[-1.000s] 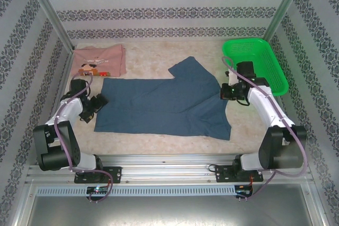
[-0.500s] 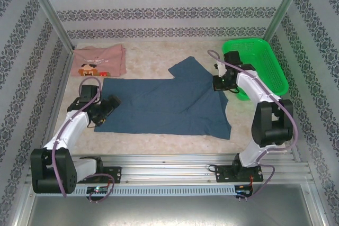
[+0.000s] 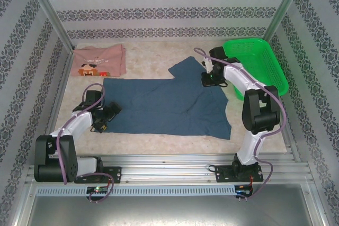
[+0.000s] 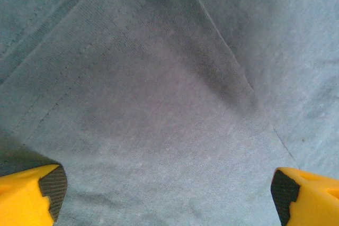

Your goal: Fold and stack the t-shirts

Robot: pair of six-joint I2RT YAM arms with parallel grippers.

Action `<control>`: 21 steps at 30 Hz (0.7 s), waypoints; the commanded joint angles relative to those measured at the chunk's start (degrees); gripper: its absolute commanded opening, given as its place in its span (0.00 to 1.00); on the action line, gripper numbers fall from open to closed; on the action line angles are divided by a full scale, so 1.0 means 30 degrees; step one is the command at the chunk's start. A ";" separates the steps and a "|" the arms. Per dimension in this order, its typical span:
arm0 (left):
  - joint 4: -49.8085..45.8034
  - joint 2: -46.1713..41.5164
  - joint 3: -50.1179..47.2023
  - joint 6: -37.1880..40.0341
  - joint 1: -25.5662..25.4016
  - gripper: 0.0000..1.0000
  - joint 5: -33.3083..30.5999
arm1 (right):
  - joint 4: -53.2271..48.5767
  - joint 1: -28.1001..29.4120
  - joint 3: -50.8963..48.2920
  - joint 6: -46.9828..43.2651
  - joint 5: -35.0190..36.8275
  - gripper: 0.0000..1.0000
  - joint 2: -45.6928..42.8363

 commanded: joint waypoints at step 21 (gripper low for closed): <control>0.3790 0.1118 0.1901 0.1757 -0.3894 1.00 0.1488 | -0.1032 -0.0549 -0.5078 0.7868 -0.1282 0.56 -0.4933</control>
